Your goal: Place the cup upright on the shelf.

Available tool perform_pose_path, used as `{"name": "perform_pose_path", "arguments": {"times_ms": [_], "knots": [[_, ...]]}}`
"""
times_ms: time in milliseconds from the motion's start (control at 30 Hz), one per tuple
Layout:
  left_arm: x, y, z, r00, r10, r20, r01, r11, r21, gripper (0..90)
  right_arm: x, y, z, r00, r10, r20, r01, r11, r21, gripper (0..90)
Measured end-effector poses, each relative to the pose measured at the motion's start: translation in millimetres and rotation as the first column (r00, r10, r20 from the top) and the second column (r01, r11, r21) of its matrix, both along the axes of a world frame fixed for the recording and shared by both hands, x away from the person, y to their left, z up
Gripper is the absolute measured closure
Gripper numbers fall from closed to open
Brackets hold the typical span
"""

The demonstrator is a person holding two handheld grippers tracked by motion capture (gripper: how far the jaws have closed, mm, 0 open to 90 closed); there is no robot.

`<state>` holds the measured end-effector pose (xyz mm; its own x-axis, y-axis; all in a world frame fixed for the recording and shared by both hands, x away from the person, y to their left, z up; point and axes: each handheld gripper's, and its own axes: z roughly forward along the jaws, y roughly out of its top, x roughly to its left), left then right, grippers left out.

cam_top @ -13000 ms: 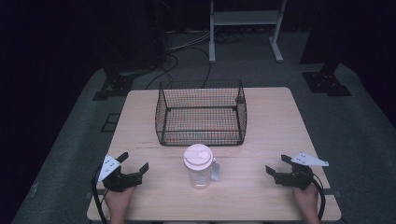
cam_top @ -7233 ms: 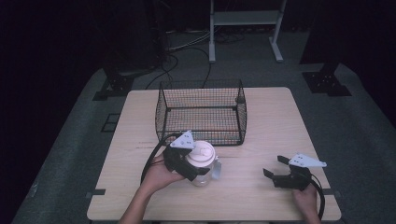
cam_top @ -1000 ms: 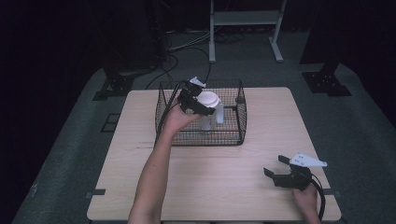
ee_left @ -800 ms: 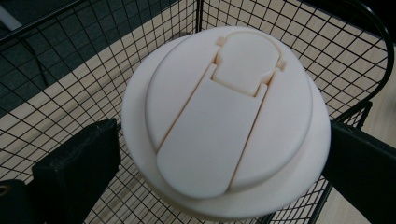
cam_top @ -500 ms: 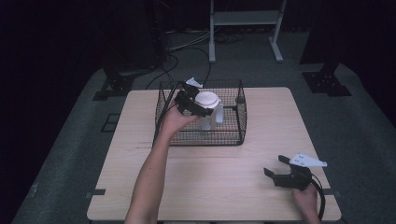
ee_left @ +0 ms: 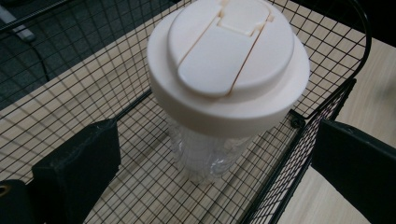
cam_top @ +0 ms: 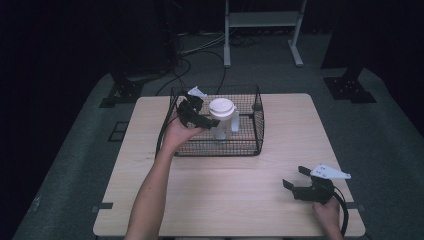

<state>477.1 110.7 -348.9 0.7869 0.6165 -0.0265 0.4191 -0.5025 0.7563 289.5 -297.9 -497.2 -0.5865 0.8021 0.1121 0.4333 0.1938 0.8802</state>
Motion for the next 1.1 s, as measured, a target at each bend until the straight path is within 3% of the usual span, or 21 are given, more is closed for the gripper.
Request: {"name": "perform_pose_path", "arguments": {"times_ms": [400,467,1100], "knots": [[-17.2,19.7,-2.6,0.9997,0.011,0.021,-0.011,0.9999,-0.004,0.5,-0.2,0.0,0.0,1.0,-0.001,0.0,0.001,1.0,-0.003,12.9],[-21.1,23.1,-2.3,0.9993,0.012,0.035,-0.011,0.9997,-0.024,0.5,-0.3,-0.1,0.1,1.0,-0.002,-0.002,0.002,1.0,-0.002,12.9],[-58.3,29.8,0.0,0.996,-0.046,0.076,0.05,0.9975,-0.049,0.5,-0.1,1.0,-0.1,0.9999,-0.009,-0.005,0.008,0.9999,-0.015,12.9]]}}
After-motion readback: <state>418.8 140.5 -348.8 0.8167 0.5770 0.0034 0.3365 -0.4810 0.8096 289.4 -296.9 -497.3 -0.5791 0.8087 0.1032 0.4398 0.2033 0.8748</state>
